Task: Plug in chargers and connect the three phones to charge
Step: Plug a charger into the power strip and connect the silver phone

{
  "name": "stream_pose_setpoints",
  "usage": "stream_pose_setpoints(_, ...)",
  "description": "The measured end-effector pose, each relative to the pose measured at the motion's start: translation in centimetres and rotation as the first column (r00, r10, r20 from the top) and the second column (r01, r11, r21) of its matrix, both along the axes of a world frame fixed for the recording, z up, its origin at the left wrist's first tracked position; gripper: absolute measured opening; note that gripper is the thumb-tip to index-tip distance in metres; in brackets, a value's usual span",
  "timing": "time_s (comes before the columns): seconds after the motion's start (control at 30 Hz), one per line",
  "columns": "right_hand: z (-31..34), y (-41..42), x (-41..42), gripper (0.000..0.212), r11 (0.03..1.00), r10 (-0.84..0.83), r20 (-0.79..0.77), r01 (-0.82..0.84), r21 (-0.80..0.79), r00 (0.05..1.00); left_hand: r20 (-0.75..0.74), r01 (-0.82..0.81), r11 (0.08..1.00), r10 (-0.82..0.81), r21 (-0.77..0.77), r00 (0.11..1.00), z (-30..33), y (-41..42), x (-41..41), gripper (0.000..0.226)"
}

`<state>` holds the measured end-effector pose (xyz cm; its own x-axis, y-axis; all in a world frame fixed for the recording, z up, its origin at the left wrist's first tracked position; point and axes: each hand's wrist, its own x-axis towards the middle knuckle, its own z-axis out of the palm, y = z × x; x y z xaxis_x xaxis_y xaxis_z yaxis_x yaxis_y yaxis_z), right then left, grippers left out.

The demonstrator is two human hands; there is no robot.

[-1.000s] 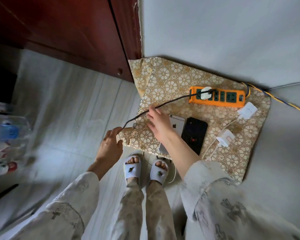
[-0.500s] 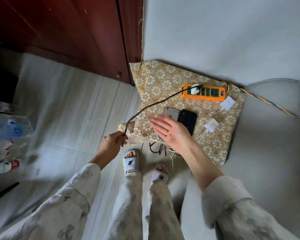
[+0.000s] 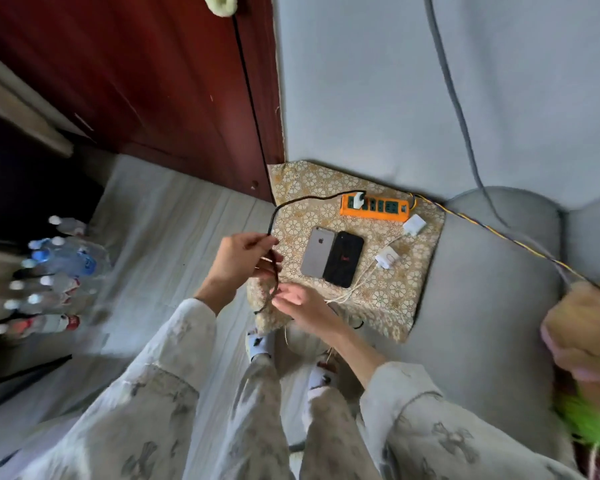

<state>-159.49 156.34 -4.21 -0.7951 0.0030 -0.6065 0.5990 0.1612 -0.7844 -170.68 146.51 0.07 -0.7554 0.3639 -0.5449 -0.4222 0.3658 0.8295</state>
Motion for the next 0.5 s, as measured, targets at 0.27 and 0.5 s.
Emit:
stream_pose_setpoints(0.27, 6.0, 1.4, 2.3, 0.019, 0.998, -0.067, -0.096, 0.067, -0.006, 0.993, 0.025, -0.036, 0.999, 0.036, -0.005, 0.999, 3.2, -1.6, 3.2, 0.020)
stream_pose_setpoints(0.5, 12.5, 2.2, 0.0, 0.010, 0.887, -0.326, -0.093, 0.270, -0.373, 0.941, -0.103, 0.343, 0.932, -0.355, -0.119, 0.929, 3.1, -5.6, 7.5, 0.050)
